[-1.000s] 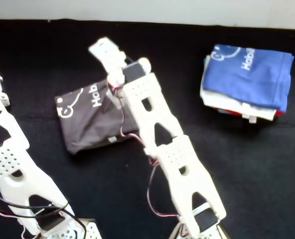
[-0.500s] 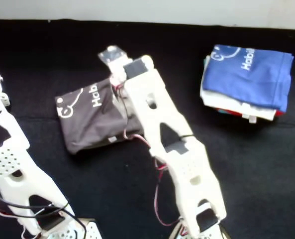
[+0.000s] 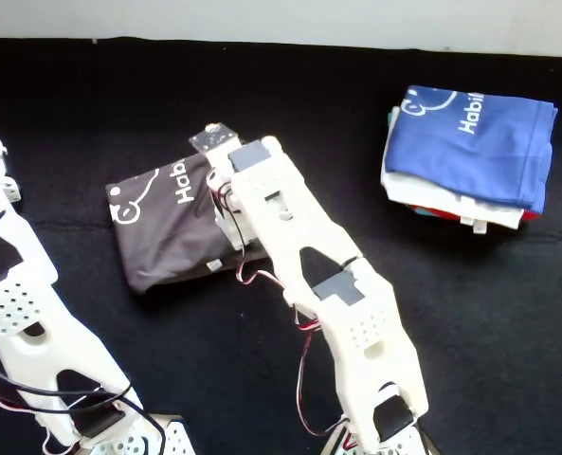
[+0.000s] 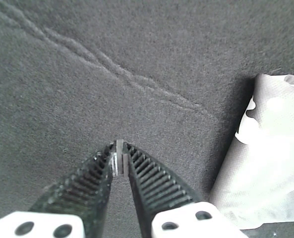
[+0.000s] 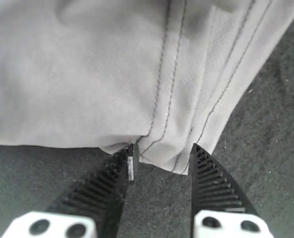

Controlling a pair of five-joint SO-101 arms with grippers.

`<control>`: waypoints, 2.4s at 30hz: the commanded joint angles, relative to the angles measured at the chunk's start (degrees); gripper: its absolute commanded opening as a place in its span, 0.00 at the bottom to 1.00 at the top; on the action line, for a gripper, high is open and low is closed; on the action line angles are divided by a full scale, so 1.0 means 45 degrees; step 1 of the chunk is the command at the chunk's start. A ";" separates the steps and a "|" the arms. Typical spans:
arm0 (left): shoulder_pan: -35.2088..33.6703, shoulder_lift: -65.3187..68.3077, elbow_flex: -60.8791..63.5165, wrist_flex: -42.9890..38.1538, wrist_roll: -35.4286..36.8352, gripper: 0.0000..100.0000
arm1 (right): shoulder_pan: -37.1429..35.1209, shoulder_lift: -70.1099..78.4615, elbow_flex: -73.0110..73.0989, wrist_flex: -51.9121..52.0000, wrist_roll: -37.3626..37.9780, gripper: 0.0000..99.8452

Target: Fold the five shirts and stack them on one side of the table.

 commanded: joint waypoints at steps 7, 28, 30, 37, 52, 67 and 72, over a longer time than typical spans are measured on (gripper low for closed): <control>-0.0010 -0.0147 -0.0440 0.0137 0.0078 0.01 | -0.0088 -0.0947 0.0049 -0.0088 -0.0039 0.01; 0.0010 -0.0186 -0.0479 0.0137 0.0098 0.01 | 0.2335 -0.2198 0.0068 0.1807 0.2090 0.01; 0.0010 -0.0186 -0.0479 0.0137 0.0098 0.01 | 0.2315 -0.1963 0.0283 0.1807 0.2090 0.01; 0.0029 -0.0225 -0.0498 0.0137 0.0098 0.01 | 0.2354 -0.1182 0.0908 0.1319 0.2110 0.01; 0.0264 -0.4288 0.3917 0.0176 -0.0938 0.01 | 0.2471 -0.2901 -0.1612 0.1651 0.2403 0.11; 0.4913 -1.0911 1.8725 -0.6818 -0.0938 0.01 | 0.1729 0.1592 -0.4386 -0.4659 0.0391 0.01; 0.5148 -1.1106 2.0288 -0.8166 -0.0918 0.01 | 0.1280 0.3292 -0.6574 -0.4659 0.0410 0.01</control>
